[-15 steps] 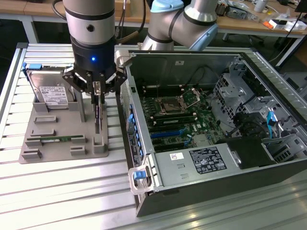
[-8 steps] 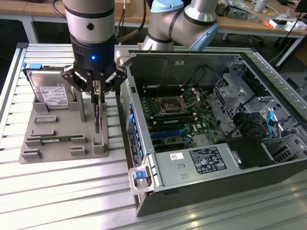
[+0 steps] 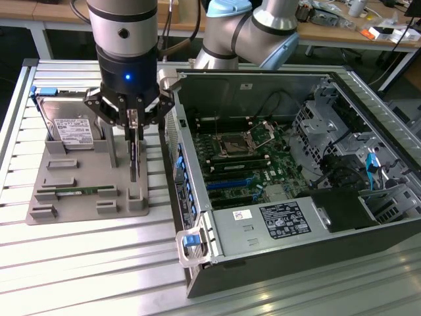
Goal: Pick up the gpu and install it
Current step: 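Pick up the gpu and move the gpu toward the slot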
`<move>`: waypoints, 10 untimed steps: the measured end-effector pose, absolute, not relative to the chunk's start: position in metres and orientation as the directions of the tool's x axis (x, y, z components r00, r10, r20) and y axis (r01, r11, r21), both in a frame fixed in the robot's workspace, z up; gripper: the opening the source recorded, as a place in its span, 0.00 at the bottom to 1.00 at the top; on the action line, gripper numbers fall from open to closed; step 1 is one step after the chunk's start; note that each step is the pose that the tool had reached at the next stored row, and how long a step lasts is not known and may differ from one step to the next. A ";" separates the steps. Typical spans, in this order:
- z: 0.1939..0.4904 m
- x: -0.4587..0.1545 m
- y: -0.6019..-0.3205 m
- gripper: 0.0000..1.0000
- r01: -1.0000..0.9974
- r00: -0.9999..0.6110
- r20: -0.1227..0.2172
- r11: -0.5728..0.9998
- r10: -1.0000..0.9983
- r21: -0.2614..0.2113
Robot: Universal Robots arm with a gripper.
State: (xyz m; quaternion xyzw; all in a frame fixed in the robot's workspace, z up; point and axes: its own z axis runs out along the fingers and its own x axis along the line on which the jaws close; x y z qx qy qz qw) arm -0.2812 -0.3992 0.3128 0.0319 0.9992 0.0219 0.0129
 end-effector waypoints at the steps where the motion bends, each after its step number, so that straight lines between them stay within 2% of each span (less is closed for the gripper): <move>1: 0.313 -0.281 -0.399 0.27 0.063 -0.998 -0.024 0.997 0.064 0.045; 10: 0.320 -0.281 -0.399 0.27 0.063 -0.998 -0.025 0.997 0.064 0.045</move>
